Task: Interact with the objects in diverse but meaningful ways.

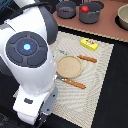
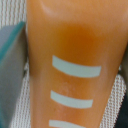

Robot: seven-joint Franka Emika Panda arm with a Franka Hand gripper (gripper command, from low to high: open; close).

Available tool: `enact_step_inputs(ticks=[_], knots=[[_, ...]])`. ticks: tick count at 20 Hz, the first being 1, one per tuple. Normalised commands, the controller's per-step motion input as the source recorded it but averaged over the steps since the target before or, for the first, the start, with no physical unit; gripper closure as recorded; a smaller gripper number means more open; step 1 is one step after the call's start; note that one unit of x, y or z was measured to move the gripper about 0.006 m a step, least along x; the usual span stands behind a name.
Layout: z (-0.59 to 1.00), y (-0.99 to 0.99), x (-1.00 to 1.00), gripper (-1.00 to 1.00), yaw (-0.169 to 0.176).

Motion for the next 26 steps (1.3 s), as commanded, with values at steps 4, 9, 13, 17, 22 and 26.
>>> enact_step_inputs(ticks=[4,9,13,17,22,26], knots=[[0.95,0.35,-0.05,-1.0,0.0],[1.0,0.44,0.0,-1.0,0.0],[0.95,0.57,0.11,-1.0,0.0],[0.61,0.86,0.37,-1.0,0.0],[0.49,1.0,0.35,-1.0,0.003],[0.43,1.0,0.32,-1.0,0.011]])
